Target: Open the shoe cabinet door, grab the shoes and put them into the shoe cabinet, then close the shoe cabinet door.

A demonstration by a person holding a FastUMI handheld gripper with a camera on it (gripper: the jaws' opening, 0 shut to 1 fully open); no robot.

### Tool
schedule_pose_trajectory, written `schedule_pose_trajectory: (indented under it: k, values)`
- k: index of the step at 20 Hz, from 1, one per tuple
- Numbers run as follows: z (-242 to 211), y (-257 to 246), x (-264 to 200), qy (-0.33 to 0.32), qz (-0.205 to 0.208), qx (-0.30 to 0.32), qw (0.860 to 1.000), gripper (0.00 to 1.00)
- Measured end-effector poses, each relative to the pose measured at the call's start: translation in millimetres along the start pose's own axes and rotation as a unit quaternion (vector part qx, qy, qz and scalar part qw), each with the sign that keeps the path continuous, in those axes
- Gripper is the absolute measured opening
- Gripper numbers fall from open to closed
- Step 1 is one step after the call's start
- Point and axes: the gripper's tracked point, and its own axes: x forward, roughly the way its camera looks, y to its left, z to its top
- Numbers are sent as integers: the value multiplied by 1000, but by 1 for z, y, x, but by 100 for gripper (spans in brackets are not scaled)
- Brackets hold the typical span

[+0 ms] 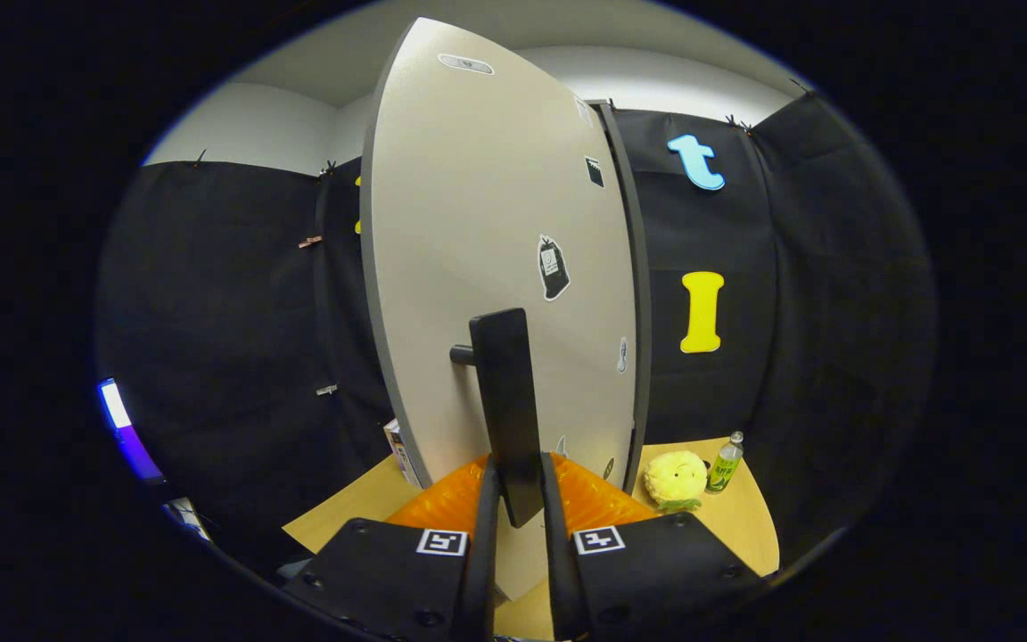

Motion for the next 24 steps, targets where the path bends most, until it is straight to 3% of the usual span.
schedule_pose_trajectory:
  k: [6,11,18,24]
  values:
    - [29,3,-44,-55,-16,-22,998,24]
    - [16,14,-50,-42,-1,-22,999,24]
    - [-25,47,-21,13,33,-20,999,24]
    - [-82,75,30,81,29,-7,996,24]
